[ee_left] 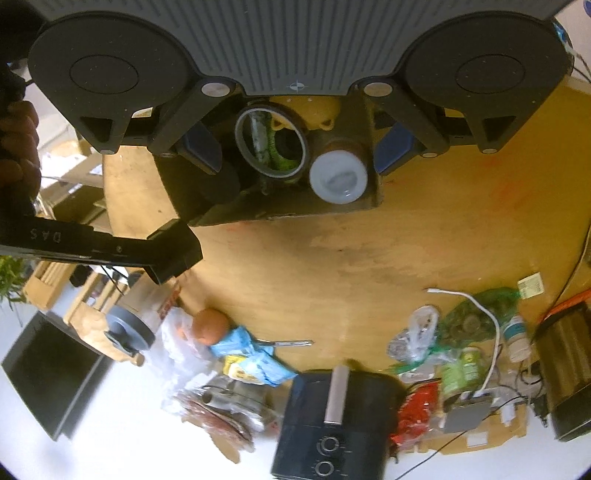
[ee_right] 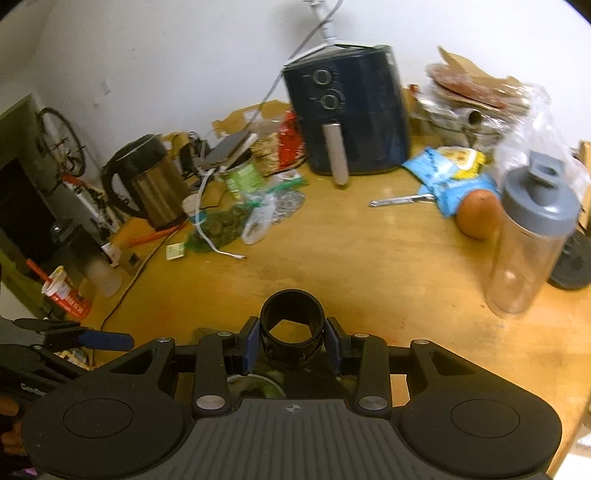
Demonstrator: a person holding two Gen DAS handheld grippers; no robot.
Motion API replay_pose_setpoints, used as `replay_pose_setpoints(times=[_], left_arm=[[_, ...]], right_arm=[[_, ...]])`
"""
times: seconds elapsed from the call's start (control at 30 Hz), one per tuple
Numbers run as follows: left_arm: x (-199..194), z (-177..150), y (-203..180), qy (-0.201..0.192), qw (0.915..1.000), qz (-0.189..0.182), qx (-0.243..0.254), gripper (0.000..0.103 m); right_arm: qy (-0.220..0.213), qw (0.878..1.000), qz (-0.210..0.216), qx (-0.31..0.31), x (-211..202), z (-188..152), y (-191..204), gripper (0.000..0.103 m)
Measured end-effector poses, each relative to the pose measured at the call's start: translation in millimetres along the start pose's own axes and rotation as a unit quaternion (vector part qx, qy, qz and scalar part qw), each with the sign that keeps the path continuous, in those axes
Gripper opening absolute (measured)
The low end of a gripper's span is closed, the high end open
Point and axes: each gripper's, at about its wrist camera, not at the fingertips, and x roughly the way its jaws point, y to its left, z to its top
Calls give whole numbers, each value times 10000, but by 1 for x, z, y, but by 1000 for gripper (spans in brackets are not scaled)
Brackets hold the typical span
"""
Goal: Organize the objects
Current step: 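Lower the black tube into the box and open the right gripper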
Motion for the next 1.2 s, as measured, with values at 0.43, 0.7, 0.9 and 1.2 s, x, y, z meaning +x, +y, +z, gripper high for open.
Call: replay_pose_setpoints(times=[0.43,0.7,0.9,1.2], left_arm=[[-9,-11,15,-60,9988,249,-407,91],[-8,-8,11,-85,9988,392,-287,91],[-1,0,2,-77,9968,796,2,91],[4,5,-7,-163,9941,1041,248,101]], right_arm=[[923,9930,345,-647,47,-3,36,78],[681,9946,-23,-780,40,-4,36,103],[307,9963,-479,-637,27,3,24,103],[-117,9929,-1131,-347,5,3,7,103]])
